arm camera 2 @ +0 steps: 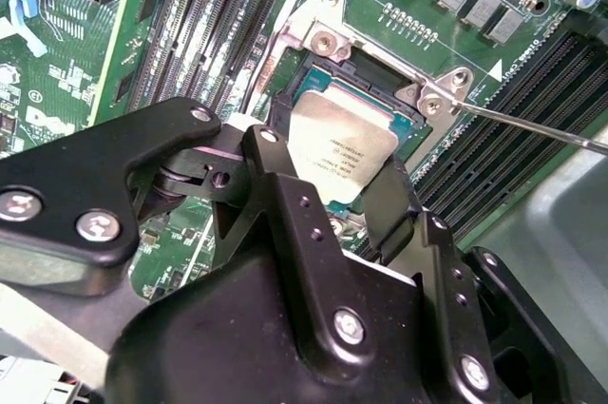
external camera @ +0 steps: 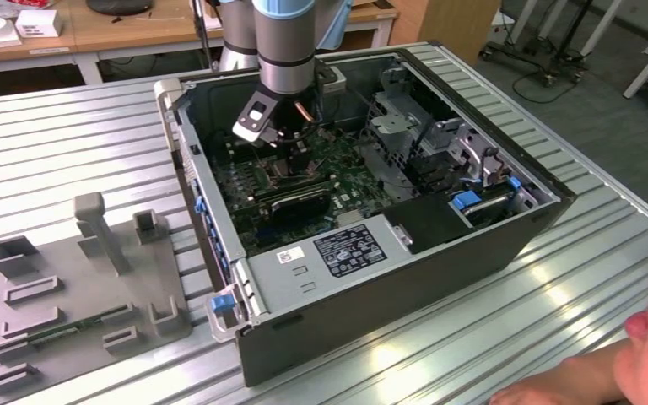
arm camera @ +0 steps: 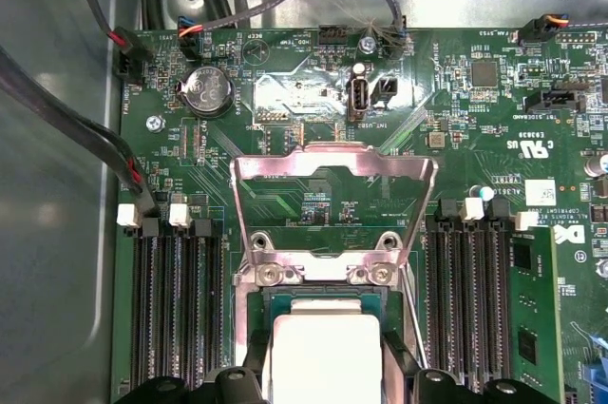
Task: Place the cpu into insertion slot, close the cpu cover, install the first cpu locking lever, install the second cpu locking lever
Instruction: 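Place the cpu into insertion slot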
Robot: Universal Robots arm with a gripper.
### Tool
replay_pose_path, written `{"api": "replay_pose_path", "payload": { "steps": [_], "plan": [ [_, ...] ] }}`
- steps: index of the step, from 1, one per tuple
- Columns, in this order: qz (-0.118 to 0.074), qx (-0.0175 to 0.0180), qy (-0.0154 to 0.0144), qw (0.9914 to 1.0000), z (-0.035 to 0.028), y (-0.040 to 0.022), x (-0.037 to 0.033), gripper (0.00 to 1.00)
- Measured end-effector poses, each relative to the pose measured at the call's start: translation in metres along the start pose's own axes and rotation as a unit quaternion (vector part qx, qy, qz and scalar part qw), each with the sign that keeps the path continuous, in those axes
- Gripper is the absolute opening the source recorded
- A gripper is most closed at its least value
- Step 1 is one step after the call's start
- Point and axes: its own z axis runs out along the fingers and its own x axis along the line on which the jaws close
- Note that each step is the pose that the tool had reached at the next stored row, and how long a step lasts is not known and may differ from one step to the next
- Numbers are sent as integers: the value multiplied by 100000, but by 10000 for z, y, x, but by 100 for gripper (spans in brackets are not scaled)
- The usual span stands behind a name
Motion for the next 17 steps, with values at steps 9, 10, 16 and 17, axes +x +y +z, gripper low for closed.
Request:
{"api": "replay_pose_path", "payload": {
  "steps": [9, 10, 16, 17],
  "plan": [
    [-1, 24, -35, 100000, 24, -4, -3, 55],
    [-1, 30, -49, 100000, 24, -4, -3, 55],
    [-5, 43, -67, 100000, 24, -4, -4, 55],
    [-4, 44, -69, 100000, 24, -4, -4, 55]
  ]
}}
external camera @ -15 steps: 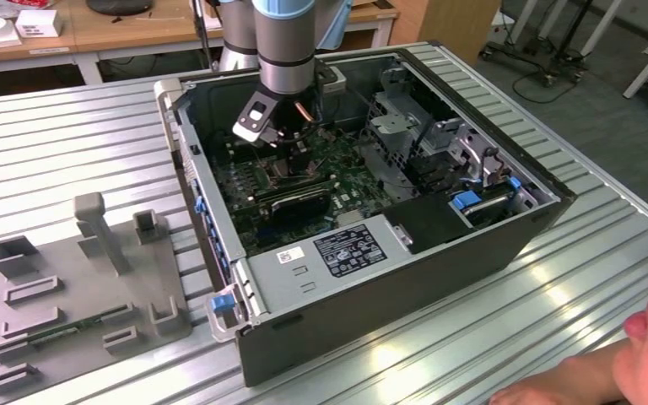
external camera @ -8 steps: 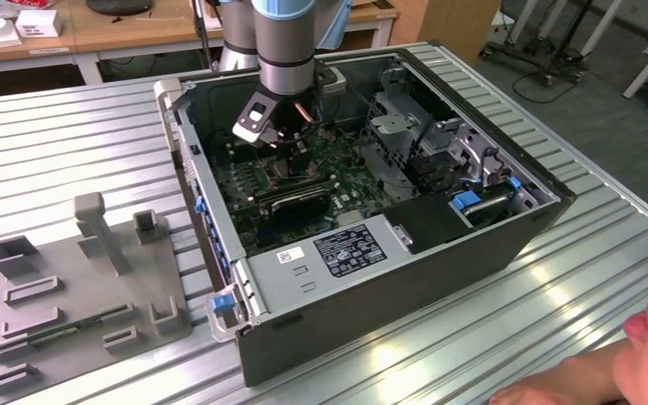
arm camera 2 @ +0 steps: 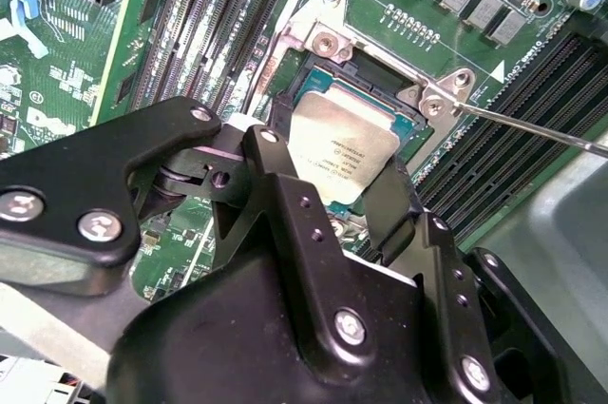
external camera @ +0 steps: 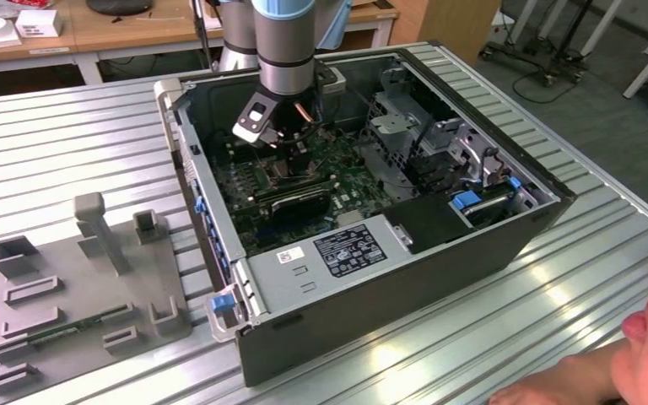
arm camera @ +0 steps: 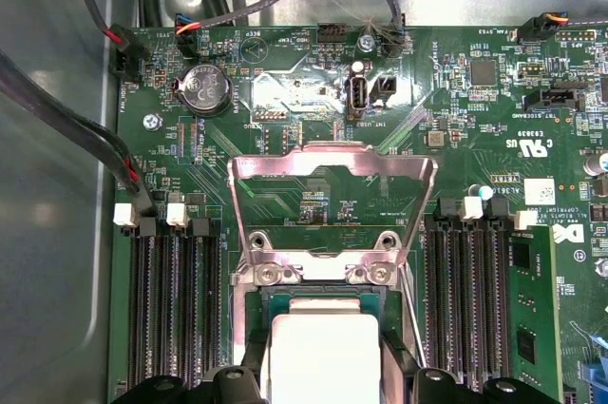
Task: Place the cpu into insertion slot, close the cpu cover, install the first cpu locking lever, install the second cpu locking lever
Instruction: 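Place the cpu into insertion slot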
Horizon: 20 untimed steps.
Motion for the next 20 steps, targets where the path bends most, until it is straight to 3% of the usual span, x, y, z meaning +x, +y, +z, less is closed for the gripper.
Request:
{"api": "replay_pose_path", "payload": {
  "steps": [20],
  "plan": [
    [9, -75, 110, 100000, 3, 3, 5, 60]
  ]
}}
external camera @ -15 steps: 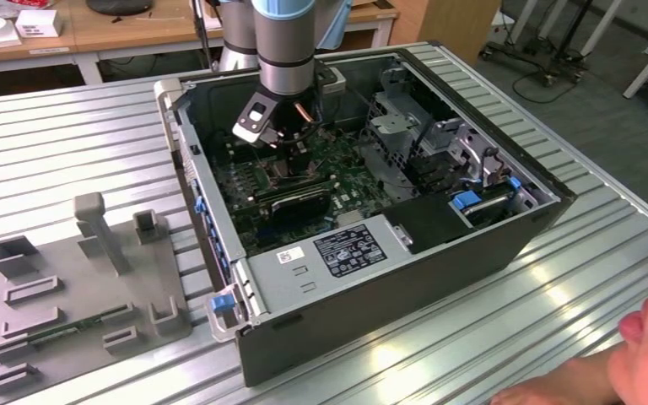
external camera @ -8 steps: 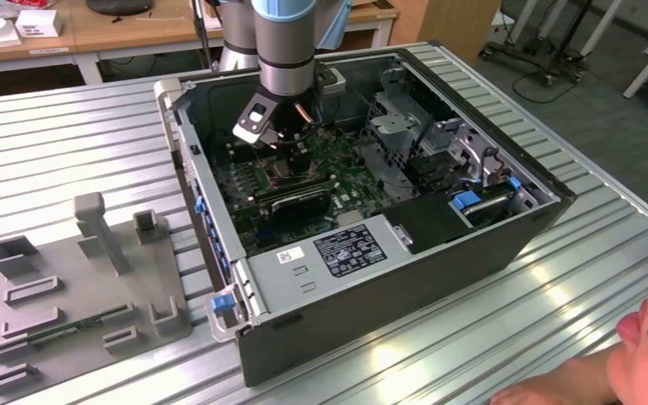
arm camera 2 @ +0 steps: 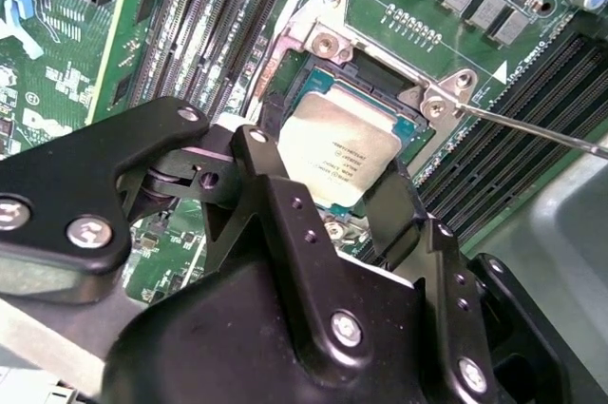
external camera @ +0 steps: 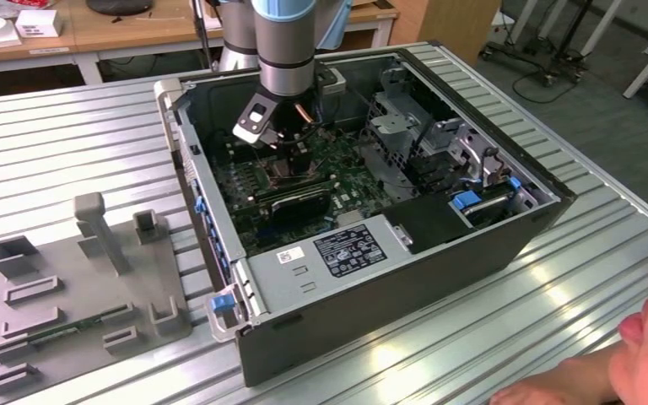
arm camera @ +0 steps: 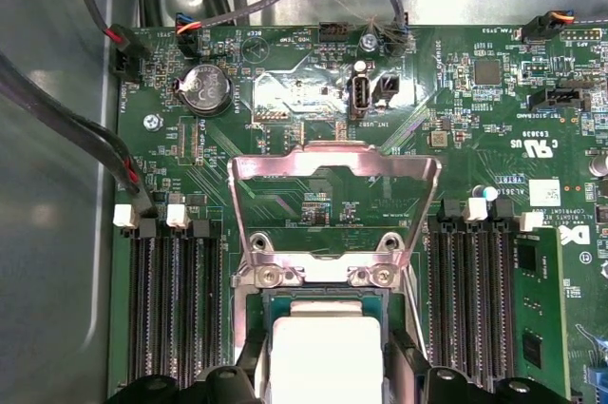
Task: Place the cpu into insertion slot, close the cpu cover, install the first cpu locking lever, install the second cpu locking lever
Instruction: 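Place the cpu into insertion slot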
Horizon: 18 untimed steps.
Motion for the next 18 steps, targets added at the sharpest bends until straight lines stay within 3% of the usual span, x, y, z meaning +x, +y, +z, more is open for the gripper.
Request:
{"api": "replay_pose_path", "payload": {
  "steps": [13, 18],
  "plan": [
    [-5, 31, -41, 100000, -270, 18, 0, 60],
    [-5, 25, -33, 100000, -304, 21, 1, 60]
  ]
}}
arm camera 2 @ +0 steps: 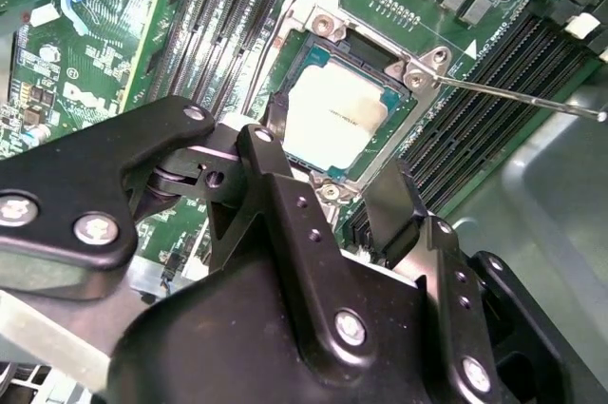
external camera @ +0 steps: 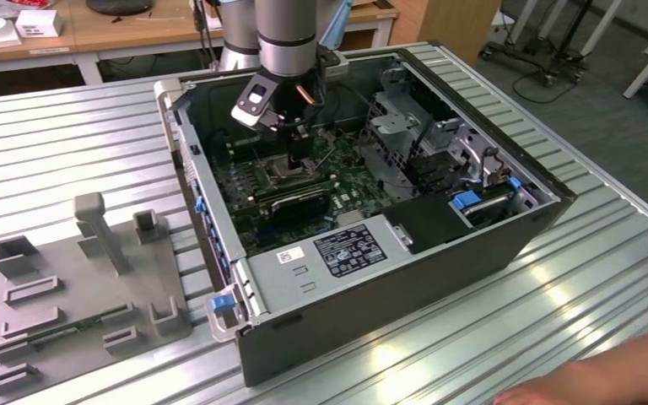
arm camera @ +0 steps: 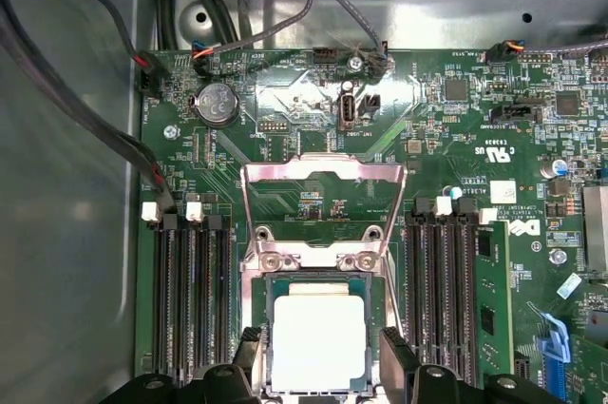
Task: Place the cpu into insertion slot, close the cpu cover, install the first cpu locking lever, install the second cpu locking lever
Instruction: 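Place the cpu into insertion slot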
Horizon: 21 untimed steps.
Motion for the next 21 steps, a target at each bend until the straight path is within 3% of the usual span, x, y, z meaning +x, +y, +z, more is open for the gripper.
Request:
{"api": "replay_pose_path", "payload": {
  "steps": [21],
  "plan": [
    [1, 0, 1, 100000, -41, 3, 0, 60]
  ]
}}
